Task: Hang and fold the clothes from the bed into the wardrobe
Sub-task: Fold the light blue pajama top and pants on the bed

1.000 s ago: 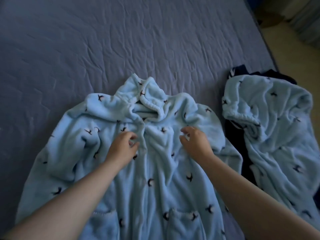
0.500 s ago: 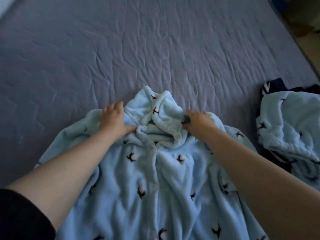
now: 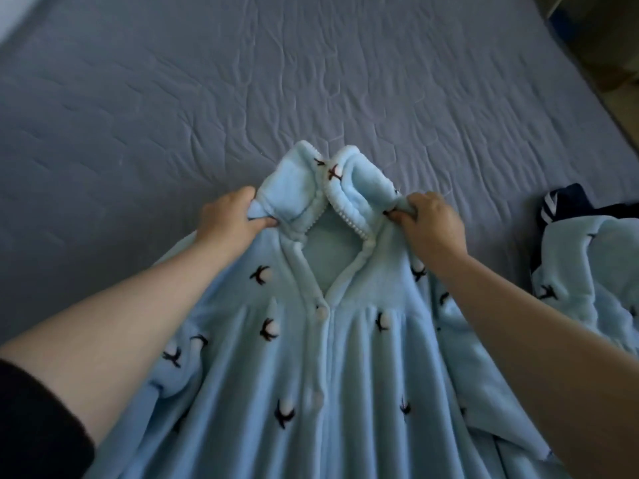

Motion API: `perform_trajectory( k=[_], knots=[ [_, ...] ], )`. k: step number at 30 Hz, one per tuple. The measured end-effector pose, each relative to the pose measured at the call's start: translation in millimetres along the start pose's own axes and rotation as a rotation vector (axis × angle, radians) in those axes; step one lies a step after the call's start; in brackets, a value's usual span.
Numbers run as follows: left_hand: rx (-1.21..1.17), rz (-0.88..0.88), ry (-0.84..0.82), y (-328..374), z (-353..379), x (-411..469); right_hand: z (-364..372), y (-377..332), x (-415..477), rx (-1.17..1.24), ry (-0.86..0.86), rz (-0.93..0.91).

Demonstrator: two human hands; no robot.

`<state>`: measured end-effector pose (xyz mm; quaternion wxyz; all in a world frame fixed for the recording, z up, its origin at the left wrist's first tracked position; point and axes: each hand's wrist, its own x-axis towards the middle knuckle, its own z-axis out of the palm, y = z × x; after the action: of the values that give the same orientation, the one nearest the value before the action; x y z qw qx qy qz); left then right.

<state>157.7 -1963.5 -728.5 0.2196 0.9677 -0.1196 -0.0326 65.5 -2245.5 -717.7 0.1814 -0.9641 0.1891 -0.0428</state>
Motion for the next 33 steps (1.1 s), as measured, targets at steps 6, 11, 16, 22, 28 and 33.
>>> perform_trajectory(
  k=[6,11,16,22,28,33],
  knots=[
    [0.272,-0.092,-0.030,6.7,34.4,7.7,38.7,4.3,9.7,-0.117,-0.084,0.105],
    [0.241,0.006,0.134,3.4,44.0,-8.9,52.6,11.4,-1.1,-0.193,-0.052,0.097],
    [0.000,0.247,0.103,24.7,45.5,-53.0,40.7,30.7,-42.5,-0.179,-0.050,0.086],
    [-0.150,0.183,-0.050,73.3,46.5,-86.7,2.2,65.0,-84.1,-0.004,-0.147,0.304],
    [-0.218,0.150,-0.192,112.1,57.6,-123.3,-23.6,116.2,-124.7,0.008,-0.391,0.546],
    [-0.263,0.129,-0.231,138.5,63.0,-150.5,-46.8,127.9,-146.3,0.343,-0.247,0.540]
  ],
)
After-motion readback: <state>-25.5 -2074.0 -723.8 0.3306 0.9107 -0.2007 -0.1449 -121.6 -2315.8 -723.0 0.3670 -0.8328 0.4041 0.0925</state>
